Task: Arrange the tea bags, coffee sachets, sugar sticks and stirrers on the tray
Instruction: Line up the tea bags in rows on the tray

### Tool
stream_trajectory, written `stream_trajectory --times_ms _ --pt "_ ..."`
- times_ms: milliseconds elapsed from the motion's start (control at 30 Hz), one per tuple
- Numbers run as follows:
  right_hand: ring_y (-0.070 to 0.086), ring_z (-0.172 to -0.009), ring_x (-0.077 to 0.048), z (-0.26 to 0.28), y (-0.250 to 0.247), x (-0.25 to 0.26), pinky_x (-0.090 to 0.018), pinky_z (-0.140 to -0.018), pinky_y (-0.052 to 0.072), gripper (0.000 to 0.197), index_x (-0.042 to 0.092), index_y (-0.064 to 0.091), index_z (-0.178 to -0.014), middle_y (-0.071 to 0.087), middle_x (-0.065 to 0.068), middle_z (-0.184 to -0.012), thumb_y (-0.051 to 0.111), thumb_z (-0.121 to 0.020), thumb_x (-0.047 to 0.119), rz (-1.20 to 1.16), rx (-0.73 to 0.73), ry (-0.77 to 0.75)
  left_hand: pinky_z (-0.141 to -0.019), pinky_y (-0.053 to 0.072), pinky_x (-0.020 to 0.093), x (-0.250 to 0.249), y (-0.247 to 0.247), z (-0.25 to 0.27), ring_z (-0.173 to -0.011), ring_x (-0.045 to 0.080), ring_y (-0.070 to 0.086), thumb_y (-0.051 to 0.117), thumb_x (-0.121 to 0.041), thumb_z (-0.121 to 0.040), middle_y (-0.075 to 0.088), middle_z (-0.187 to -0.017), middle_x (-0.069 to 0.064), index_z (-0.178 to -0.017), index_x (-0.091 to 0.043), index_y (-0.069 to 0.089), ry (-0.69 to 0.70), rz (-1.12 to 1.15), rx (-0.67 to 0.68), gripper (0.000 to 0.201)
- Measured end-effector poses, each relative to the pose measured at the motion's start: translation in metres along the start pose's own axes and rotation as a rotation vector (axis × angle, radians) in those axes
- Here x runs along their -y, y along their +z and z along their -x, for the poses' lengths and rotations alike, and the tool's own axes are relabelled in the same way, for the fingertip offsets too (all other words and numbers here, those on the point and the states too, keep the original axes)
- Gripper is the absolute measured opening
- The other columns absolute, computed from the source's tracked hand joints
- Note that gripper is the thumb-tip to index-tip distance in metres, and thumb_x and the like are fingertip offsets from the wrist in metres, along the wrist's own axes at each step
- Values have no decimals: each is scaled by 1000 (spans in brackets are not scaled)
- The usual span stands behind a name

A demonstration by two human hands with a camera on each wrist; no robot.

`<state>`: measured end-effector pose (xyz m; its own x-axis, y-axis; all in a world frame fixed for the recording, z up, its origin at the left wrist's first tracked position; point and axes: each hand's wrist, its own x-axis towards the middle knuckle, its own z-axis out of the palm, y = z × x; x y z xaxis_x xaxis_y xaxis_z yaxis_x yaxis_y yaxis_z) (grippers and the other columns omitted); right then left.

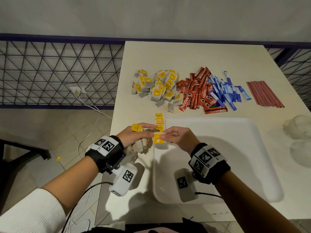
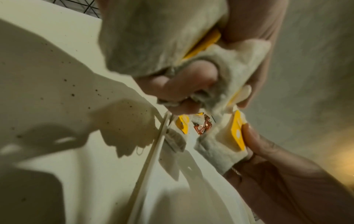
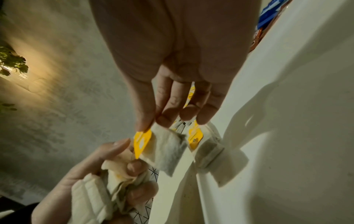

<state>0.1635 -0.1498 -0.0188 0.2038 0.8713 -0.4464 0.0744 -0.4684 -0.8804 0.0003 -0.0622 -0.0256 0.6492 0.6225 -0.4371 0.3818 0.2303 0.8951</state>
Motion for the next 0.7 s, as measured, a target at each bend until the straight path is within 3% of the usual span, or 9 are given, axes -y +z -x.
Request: stream_trajectory --times_ms 100,167,367,500,567,633,700 --pt "52 -55 -3 -3 1 -3 -18 -64 40 14 15 62 -70 63 8 -55 70 -79 9 5 -2 3 -65 43 11 2 5 -1 -57 -5 58 60 -4 -86 65 -58 -14 -88 -23 67 -17 -3 17 20" --pt "47 -45 2 -4 1 -5 -15 -57 38 16 16 61 -69 57 13 -44 69 -80 8 -2 -8 9 -61 43 10 6 8 -1 -54 -2 57 60 -5 -86 63 -54 -12 -82 -20 66 -37 5 0 17" --pt "49 -42 -1 -7 0 -13 -12 -53 45 11 12 60 -75 54 -3 -56 65 -84 8 -49 -51 56 -53 41 9 20 18 2 -48 -1 54 59 -8 -88 61 -50 -11 -69 -14 63 -111 49 1 20" --pt "51 -53 -14 -9 1 -22 -21 -60 48 6 5 58 -84 55 -7 -58 63 -85 9 -94 -83 115 -51 38 8 27 26 1 -50 1 50 61 -10 -87 59 -50 -13 -75 -16 65 -169 14 8 14" --pt "52 -50 -14 -13 3 -26 -21 -58 49 7 5 57 -82 56 -8 -58 63 -85 8 -109 -94 134 -47 37 8 29 29 -1 -55 3 46 70 -25 -77 56 -58 -9 -78 -20 68 -205 -30 2 5" --pt "53 -45 -10 -17 4 -28 -18 -54 50 9 7 56 -80 57 -9 -58 64 -85 8 -97 -100 140 -47 42 10 33 29 -3 -64 4 50 70 -46 -51 58 -68 -4 -69 -31 71 -230 -35 -5 24" --pt "53 -44 -9 -23 6 -29 -18 -53 50 9 4 57 -85 57 -8 -58 65 -84 9 -62 -101 125 -57 46 14 33 29 -4 -71 7 54 67 -48 -43 62 -69 -5 -60 -32 72 -255 -24 -7 23"
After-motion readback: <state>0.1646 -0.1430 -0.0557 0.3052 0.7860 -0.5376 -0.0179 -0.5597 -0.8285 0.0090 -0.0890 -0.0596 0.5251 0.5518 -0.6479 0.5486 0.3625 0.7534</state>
